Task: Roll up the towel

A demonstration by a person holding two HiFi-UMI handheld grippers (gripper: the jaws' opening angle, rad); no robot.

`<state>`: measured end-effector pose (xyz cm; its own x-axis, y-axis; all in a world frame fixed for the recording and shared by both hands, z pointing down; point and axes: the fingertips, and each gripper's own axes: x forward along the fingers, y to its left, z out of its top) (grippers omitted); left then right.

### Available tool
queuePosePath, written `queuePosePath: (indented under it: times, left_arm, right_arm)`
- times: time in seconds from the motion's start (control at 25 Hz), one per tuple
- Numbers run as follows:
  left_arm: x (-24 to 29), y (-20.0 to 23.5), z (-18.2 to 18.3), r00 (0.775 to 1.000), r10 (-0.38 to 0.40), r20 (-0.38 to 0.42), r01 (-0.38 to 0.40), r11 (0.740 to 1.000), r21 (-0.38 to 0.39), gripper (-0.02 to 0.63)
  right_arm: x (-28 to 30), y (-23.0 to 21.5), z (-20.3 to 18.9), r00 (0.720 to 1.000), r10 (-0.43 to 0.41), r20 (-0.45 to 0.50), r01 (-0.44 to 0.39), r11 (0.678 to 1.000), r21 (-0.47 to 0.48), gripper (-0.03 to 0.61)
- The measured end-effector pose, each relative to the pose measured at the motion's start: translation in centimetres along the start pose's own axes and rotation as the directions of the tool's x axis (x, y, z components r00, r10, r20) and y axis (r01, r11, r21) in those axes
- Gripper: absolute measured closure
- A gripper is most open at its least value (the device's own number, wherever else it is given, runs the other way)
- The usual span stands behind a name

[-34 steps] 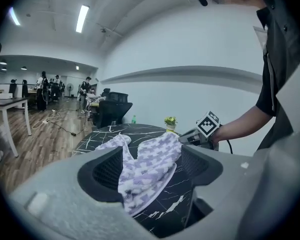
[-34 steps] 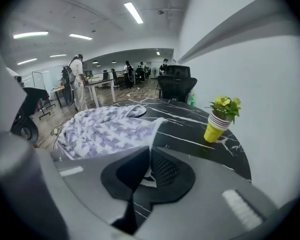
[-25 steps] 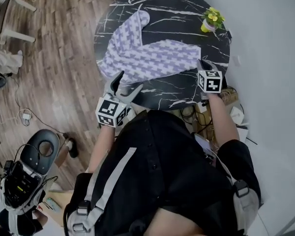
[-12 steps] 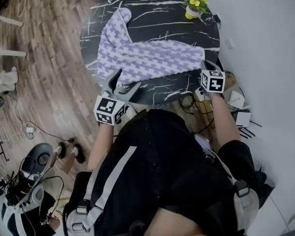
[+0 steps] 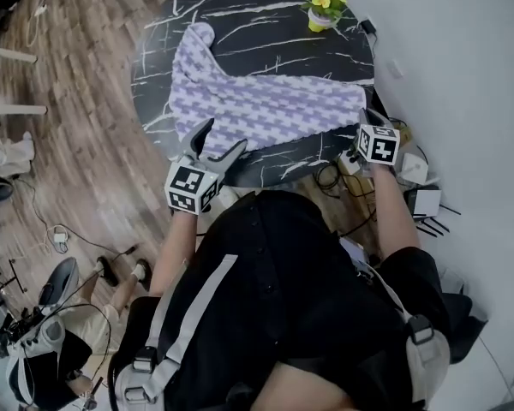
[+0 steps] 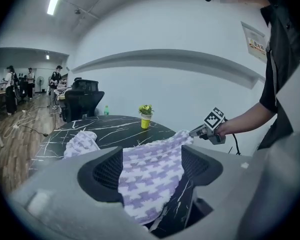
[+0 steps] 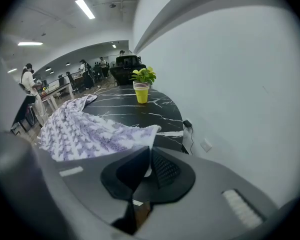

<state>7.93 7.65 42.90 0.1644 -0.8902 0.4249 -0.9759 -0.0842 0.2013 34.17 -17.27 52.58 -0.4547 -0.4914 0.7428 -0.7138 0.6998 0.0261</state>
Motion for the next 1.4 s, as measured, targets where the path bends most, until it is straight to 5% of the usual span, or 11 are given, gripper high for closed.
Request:
queuePosePath:
  times: [0.28, 0.4, 0.72, 1.4]
  left_arm:
    - [1.6, 2.3, 1.5, 0.998, 0.064, -0.019, -0.063, 0.998, 0.009, 0.239]
    - [2.3, 2.8, 1.8, 0.996, 0.083, -0.014, -0.083, 0.997, 0.001, 0.239]
    - [3.6, 5.3, 1.2, 0.999, 0.03, -0.024, -0.03, 0.999, -0.01, 0.24]
    - [0.4, 21.5, -0.3, 0.992, -0.099, -0.076, 0.099, 0.995, 0.0, 0.241]
  right_arm:
    - [1.4, -0.2, -0.5, 1.0, 0.021, -0.011, -0.021, 1.0, -0.012, 0.549]
    - [1.8, 0.3, 0.5, 0.999, 0.029, 0.016, -0.029, 0.999, -0.04, 0.423]
    - [2.4, 2.5, 3.8, 0.999, 0.011, 0.051, -0.008, 0.998, -0.061, 0.396]
    - [6.6, 23.3, 8.6, 0.997, 0.062, 0.035, -0.059, 0.996, -0.072, 0.405]
